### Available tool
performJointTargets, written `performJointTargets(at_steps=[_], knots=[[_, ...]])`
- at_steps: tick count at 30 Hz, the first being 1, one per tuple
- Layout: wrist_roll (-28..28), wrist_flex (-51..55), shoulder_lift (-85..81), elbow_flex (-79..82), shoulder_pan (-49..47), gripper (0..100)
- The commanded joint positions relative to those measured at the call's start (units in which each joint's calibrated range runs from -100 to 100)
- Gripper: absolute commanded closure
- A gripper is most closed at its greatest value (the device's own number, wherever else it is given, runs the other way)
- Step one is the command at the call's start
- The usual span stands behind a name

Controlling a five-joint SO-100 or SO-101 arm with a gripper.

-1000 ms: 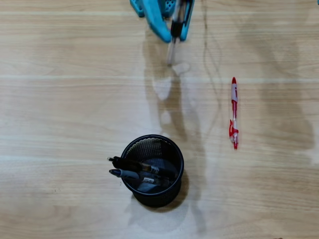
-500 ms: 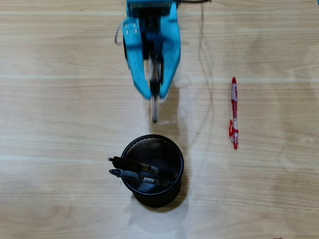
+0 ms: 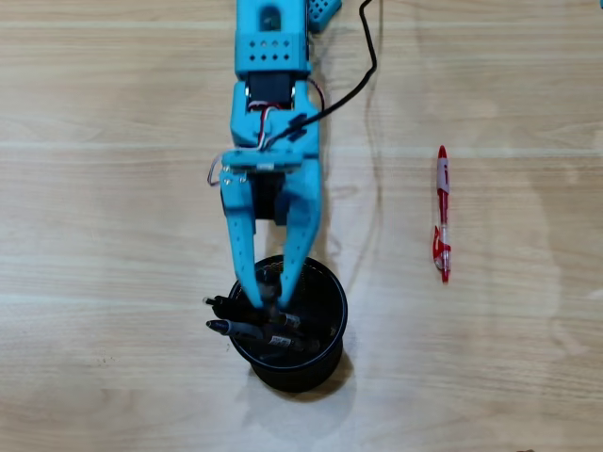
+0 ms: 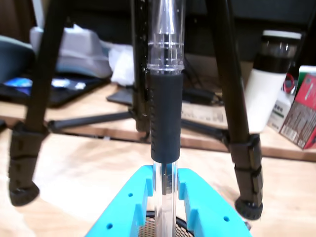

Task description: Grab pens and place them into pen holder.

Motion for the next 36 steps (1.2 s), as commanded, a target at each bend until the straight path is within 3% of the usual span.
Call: performJointTargets(at_steps=[1,8,12,16,25,31,36], knots=[[-0.13,-1.13,1.34,-5.22,0.52,98],[-0.18,-0.87,1.59,-4.59,0.16,97],[-1.10,-0.70,0.92,-4.50,-0.39,86],[-1.10,-0.35,-2.28,-1.79,-1.66,84],[-0.69,-0.27,-16.22,14.79,-2.47,84],[-0.64,-0.27,-26.47,27.14,-2.47,98],[2.20,-0.27,-34.28,35.43,-3.38,98]])
